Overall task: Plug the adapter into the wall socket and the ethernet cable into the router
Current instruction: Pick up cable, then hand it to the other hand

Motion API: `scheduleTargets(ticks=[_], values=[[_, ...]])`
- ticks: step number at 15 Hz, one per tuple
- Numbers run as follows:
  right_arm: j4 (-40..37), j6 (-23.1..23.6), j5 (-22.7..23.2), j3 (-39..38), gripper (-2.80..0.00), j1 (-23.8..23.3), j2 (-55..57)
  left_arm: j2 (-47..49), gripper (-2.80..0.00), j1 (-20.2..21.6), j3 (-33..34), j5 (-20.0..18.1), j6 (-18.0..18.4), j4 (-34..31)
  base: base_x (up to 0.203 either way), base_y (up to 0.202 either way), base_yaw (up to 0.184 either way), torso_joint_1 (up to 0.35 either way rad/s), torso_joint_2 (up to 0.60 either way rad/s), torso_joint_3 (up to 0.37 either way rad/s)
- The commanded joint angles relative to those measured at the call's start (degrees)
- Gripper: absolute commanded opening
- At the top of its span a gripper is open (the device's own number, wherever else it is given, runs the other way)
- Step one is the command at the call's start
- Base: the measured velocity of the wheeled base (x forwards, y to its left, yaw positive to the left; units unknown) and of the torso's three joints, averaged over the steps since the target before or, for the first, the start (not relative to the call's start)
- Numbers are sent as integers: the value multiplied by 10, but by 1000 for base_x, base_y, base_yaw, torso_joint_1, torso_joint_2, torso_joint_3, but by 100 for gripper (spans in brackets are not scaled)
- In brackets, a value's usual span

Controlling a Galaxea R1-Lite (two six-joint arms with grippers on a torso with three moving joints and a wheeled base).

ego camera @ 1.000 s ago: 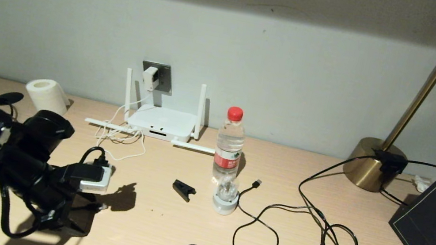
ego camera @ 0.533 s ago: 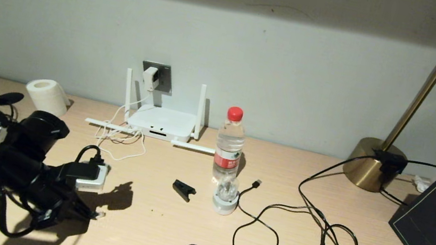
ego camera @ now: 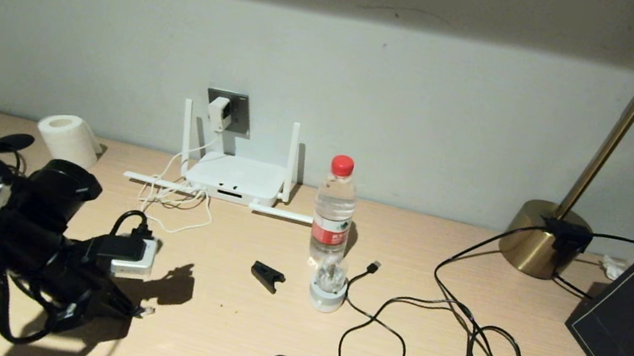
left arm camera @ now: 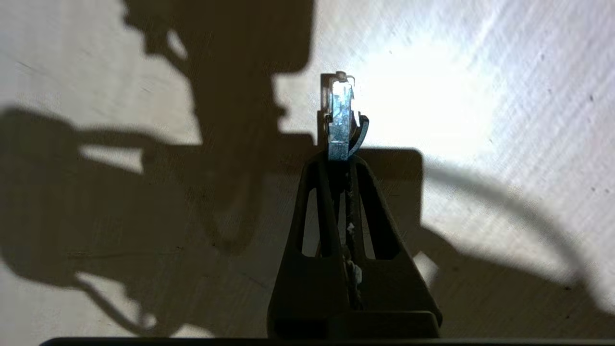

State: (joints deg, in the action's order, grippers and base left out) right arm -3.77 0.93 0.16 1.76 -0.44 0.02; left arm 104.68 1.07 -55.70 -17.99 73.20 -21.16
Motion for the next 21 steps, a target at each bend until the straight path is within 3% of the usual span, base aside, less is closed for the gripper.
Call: scheduleTargets(ticks=[1,6,8,11,15,18,20,21], values=[[0,0,0,0,-280,0,1,-53,-280,-11,-15,-9,5,5,0,0,0,0,0,0],[0,0,0,0,-280,0,0,-197,-280,-93,-12,-3,-7,7,0,0,0,0,0,0],[0,0,0,0,-280,0,0,-229,-280,-134,-10,51,-22,8,0,0,0,0,0,0],[-1,7,2,0,-280,0,0,-223,-280,-174,-35,93,-59,15,0,0,0,0,0,0],[-2,6,-6,2,-280,0,0,-196,-280,-190,-37,97,-88,81,0,0,0,0,0,0],[-6,5,-53,93,-280,0,40,-199,-280,-214,-33,98,-102,114,0,0,0,0,0,0],[-14,-6,-38,183,-280,4,151,-202,-280,-219,-43,98,-111,129,0,0,0,0,0,0],[-24,-11,-5,230,-280,6,233,-208,-280,-221,-43,99,-112,129,0,0,0,0,0,0]])
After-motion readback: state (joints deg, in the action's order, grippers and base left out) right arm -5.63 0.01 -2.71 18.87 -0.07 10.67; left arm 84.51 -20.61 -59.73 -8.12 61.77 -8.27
